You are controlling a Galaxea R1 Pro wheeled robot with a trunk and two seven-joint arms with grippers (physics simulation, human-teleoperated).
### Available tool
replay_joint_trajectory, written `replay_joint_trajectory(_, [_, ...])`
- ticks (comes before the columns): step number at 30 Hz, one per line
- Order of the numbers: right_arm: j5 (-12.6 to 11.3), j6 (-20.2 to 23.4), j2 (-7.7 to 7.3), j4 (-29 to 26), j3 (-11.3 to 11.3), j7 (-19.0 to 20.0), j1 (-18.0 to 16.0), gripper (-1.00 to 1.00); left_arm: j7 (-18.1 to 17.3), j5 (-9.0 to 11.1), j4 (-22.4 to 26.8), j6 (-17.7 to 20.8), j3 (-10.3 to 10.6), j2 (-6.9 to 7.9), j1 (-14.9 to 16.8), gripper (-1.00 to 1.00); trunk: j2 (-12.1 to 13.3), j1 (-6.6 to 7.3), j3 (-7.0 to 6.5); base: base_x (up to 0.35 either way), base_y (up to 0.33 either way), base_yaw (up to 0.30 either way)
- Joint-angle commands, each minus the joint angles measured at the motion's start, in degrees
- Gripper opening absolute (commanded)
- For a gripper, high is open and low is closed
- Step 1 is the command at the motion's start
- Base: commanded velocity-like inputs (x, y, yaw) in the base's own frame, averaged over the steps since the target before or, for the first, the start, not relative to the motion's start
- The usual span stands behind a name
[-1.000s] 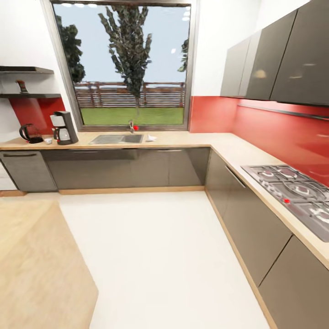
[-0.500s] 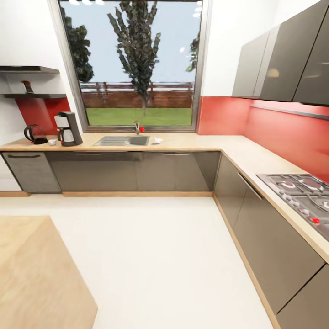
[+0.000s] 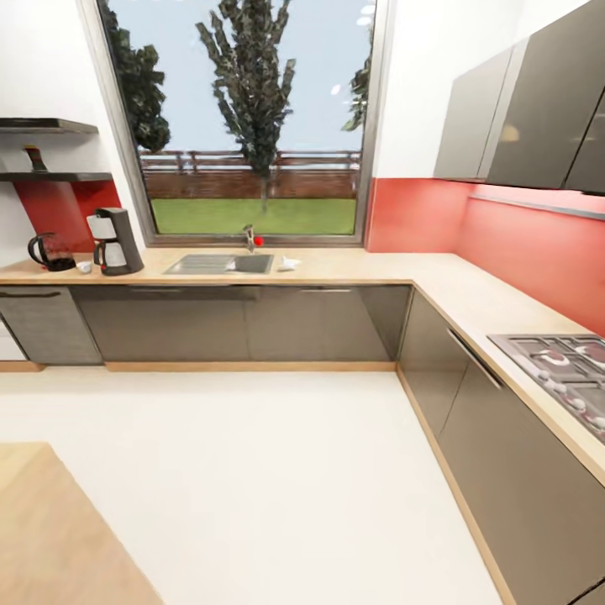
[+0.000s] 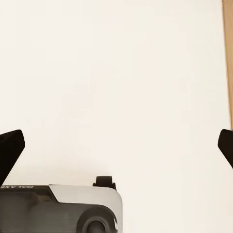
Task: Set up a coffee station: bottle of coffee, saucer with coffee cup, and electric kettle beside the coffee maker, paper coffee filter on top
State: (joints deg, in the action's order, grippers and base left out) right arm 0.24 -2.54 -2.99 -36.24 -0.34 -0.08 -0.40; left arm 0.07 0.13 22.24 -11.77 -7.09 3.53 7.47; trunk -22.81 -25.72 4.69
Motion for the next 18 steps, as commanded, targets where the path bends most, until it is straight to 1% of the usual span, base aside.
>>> replay_joint_trajectory(1, [0.01,-0.17,0.00,0.01,-0.04,-0.01,-0.04,1.00,-0.02,0.02,-0.03,-0.19,-0.11,-0.01,0.05,1.00,-0.11,-0.07,0.12,0.340,0.000,0.000])
replay_joint_trajectory(18, [-0.06,-0.09,0.00,-0.14,-0.09,-0.01,-0.04,1.00,0.01,0.03,-0.01,-0.27,-0.03,-0.01,0.07,1.00,-0.11,-0.07,0.12,0.339,0.000,0.000])
